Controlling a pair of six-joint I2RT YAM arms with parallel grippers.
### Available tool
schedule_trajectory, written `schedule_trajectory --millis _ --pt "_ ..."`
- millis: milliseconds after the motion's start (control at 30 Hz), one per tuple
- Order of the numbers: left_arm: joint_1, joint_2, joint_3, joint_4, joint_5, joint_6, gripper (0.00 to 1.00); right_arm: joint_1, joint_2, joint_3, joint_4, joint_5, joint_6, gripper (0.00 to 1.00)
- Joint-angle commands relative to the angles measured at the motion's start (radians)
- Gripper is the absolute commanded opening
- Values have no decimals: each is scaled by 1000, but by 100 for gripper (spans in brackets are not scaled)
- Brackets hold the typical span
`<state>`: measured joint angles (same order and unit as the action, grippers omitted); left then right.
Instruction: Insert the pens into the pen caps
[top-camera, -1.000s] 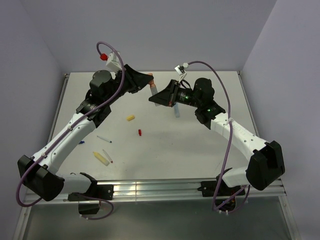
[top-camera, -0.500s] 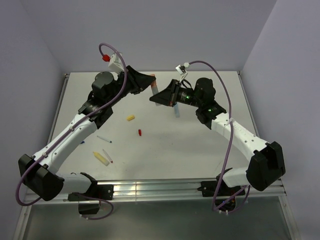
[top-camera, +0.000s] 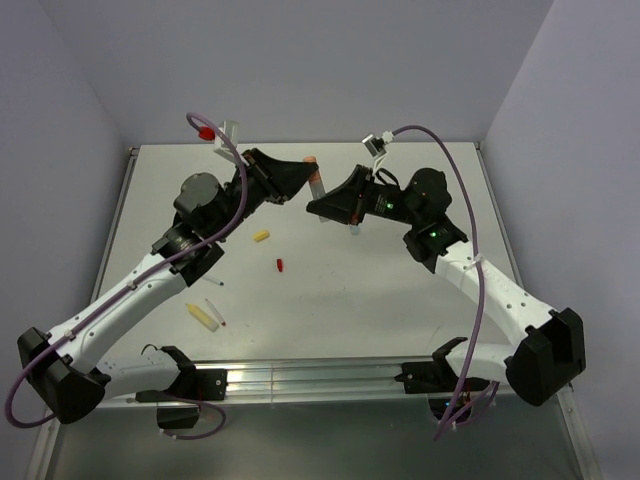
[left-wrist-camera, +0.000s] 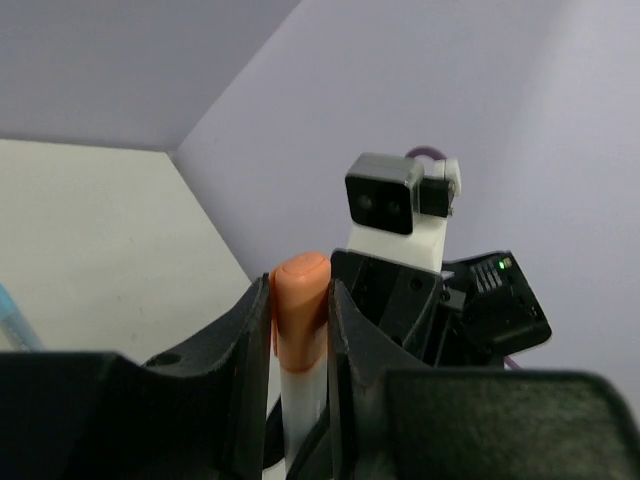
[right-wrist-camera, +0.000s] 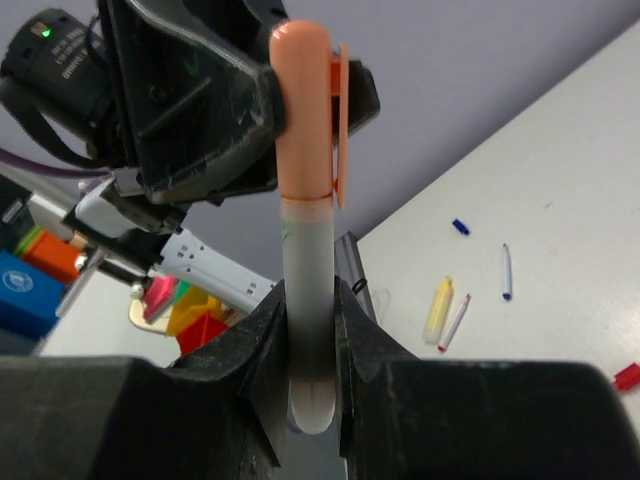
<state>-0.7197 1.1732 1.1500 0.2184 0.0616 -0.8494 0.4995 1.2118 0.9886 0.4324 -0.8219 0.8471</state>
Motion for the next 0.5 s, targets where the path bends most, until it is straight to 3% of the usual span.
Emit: schedule_trajectory --millis 0,200,467 --pt "-92 -59 -68 2 106 39 0 -22 -37 -2 164 113 0 0" --pt "-150 -90 -118 50 103 62 0 -22 -72 -28 190 119 -9 0" --pt "-239 -89 -101 -1 72 141 0 -19 -103 -21 128 147 -89 0"
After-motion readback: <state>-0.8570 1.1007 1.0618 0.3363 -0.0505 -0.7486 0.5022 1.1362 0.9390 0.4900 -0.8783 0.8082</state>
